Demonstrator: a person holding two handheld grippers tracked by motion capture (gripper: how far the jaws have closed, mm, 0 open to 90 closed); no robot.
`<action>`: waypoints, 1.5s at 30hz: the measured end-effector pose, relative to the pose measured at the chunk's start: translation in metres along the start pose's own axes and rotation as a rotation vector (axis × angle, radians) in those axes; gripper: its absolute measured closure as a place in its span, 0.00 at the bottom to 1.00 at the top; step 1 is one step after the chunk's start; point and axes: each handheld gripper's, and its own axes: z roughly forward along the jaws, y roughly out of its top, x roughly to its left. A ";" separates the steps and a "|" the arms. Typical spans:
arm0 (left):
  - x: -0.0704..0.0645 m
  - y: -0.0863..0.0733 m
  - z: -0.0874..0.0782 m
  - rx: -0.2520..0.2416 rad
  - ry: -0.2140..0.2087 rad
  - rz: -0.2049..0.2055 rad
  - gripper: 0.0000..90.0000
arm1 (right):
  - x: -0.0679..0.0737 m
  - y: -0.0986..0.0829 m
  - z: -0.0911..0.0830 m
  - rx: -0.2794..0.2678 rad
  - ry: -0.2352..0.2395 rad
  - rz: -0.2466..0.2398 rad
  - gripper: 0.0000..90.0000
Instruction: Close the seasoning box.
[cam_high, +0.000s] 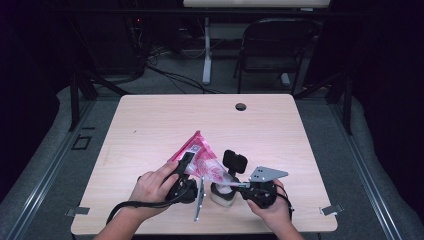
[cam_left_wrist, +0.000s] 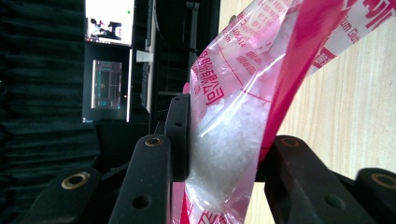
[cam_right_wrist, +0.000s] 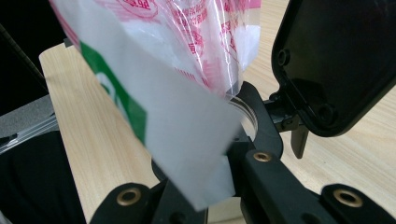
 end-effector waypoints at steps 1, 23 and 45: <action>-0.001 -0.001 0.000 0.000 -0.005 -0.007 0.78 | 0.000 0.000 0.000 -0.001 0.000 0.001 1.00; -0.008 -0.012 0.005 0.011 -0.045 -0.078 0.78 | 0.000 0.002 0.001 -0.011 -0.003 -0.008 1.00; -0.014 -0.019 0.010 0.025 -0.081 -0.147 0.79 | 0.000 0.004 0.001 -0.025 0.002 -0.008 1.00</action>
